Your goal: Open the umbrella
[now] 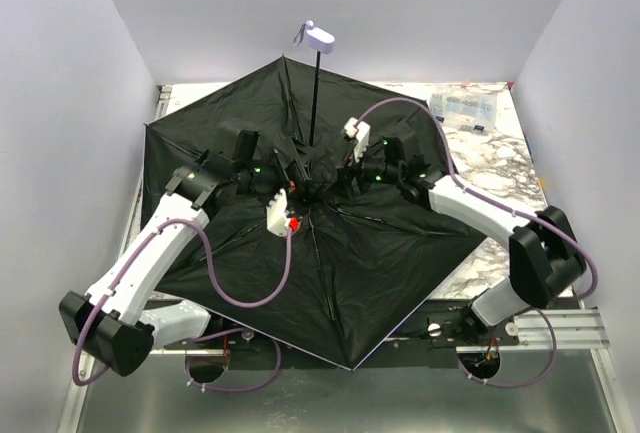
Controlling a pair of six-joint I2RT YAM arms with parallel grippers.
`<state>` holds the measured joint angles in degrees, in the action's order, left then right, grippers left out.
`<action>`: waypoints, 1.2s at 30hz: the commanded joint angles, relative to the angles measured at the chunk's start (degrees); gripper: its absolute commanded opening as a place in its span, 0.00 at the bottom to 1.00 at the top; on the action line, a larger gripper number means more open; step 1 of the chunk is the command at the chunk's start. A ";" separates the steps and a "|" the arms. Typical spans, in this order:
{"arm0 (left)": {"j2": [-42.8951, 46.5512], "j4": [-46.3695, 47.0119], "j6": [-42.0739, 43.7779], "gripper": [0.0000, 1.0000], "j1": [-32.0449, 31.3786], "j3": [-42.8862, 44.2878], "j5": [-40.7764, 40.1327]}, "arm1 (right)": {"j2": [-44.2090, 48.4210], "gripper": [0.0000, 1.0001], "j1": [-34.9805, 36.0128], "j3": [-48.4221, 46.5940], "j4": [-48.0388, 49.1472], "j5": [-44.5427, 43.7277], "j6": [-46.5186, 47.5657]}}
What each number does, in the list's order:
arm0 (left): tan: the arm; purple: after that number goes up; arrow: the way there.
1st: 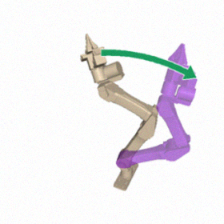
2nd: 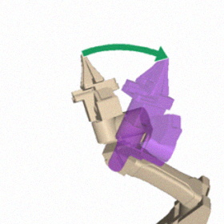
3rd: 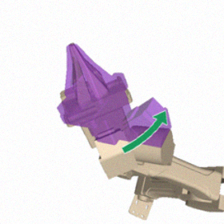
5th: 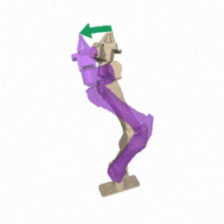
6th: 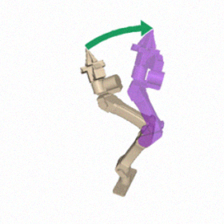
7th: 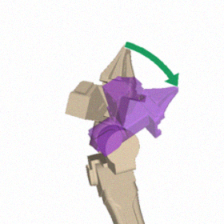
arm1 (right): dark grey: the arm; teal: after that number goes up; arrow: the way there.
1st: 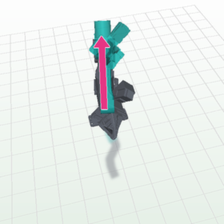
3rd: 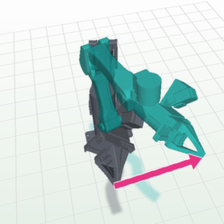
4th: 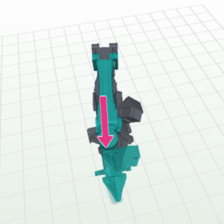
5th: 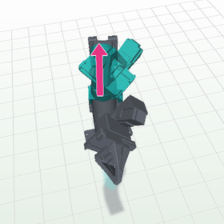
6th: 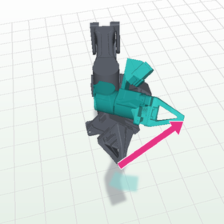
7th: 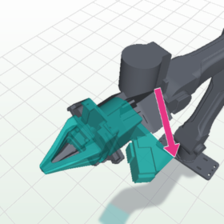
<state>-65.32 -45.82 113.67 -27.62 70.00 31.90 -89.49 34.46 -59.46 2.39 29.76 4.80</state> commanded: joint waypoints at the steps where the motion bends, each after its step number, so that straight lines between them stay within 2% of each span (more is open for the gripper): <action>1: -4.39 7.88 16.21 0.98 -2.80 -0.15 -8.86 | 5.51 0.74 -2.75 1.60 -6.18 -0.68 -7.51; 6: -11.14 11.02 21.82 0.95 -3.85 2.13 -14.37 | 11.56 0.76 -4.64 -0.67 -12.23 0.10 -10.55; 8: -14.00 12.32 22.79 0.89 -3.82 3.29 -17.61 | 14.40 0.78 -5.13 -1.82 -14.46 -0.57 -11.39; 10: -16.37 14.17 23.27 0.79 -3.84 4.11 -20.16 | 16.89 0.80 -6.03 -2.77 -16.25 -1.83 -12.85; 13: -18.75 15.52 23.58 0.57 -3.81 5.79 -21.60 | 19.83 0.80 -7.90 -3.90 -18.81 -2.54 -14.44; 14: -19.16 15.30 23.53 0.44 -3.85 6.66 -21.55 | 20.92 0.80 -8.57 -4.06 -19.76 -2.60 -14.66; 16: -19.75 12.86 23.24 0.10 -3.82 8.71 -20.78 | 23.12 0.79 -10.16 -4.42 -21.11 -2.62 -15.53; 18: -20.18 10.24 22.40 0.00 -3.85 11.12 -19.38 | 25.71 0.79 -11.56 -4.52 -21.57 -3.40 -16.79; 21: -20.82 8.46 20.58 0.00 -4.01 14.25 -17.18 | 29.11 0.80 -12.26 -5.94 -21.40 -6.85 -18.45; 25: -22.96 3.95 15.18 0.00 -4.23 22.86 -16.16 | 30.10 0.83 -15.36 -13.71 -21.38 -7.79 -20.44; 29: -26.89 -1.61 6.94 0.00 -4.27 35.32 -14.14 | 28.80 0.85 -16.54 -23.96 -21.08 -9.17 -15.80; 32: -27.66 -6.72 8.00 0.00 -4.19 38.88 -15.21 | 28.61 0.87 -16.53 -26.92 -21.37 -10.43 -12.68; 33: -26.42 -8.96 10.43 0.15 -4.18 37.73 -15.69 | 28.83 0.87 -16.54 -26.74 -21.54 -10.35 -12.25; 35: -22.29 -11.44 14.26 0.61 -4.71 32.77 -15.63 | 29.82 0.88 -16.54 -25.21 -21.89 -10.21 -12.45; 36: -20.19 -12.41 16.08 0.70 -5.24 29.49 -16.26 | 30.28 0.88 -16.54 -24.17 -22.15 -10.07 -12.93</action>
<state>-91.59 -46.98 117.64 -31.66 107.07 15.11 -59.61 17.91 -85.95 -17.39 21.23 -9.69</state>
